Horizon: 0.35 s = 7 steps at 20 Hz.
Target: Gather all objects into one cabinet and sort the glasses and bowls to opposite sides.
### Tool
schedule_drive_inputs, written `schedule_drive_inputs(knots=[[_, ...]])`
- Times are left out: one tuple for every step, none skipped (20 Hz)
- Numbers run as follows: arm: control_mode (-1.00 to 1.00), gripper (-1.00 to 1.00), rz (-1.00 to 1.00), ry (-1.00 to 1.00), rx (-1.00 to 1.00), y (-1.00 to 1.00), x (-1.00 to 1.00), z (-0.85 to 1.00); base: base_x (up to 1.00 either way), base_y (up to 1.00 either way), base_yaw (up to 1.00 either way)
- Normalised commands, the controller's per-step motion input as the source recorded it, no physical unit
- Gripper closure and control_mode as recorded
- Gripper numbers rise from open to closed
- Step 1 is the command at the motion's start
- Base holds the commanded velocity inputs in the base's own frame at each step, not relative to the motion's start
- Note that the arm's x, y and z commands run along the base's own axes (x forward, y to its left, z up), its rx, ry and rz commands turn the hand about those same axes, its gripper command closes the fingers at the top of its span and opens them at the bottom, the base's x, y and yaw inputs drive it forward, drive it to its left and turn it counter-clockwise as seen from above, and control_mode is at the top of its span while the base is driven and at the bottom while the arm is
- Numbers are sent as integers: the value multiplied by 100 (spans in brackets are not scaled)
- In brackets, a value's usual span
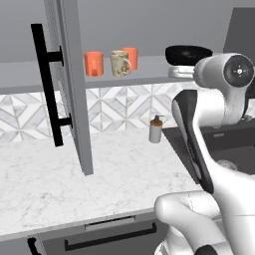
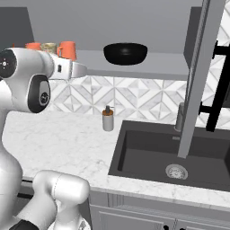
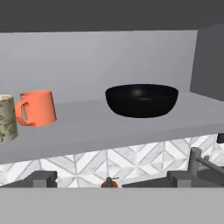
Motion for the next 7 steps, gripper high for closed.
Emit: schedule_drive_inputs(knots=[[-100, -100, 0, 2, 0, 12, -86, 46, 0, 0, 0], [-100, -100, 0, 3, 0, 15, -94, 41, 0, 0, 0], [-100, -100, 0, 3, 0, 14, -98, 36, 0, 0, 0], [-100, -100, 0, 3, 0, 14, -100, 25, 0, 0, 0], [-100, -100, 0, 2, 0, 10, -100, 14, 0, 0, 0], [-100, -100, 0, 2, 0, 7, -100, 0, 0, 0, 0], [-100, -100, 0, 3, 0, 8, -100, 0, 0, 0, 0]])
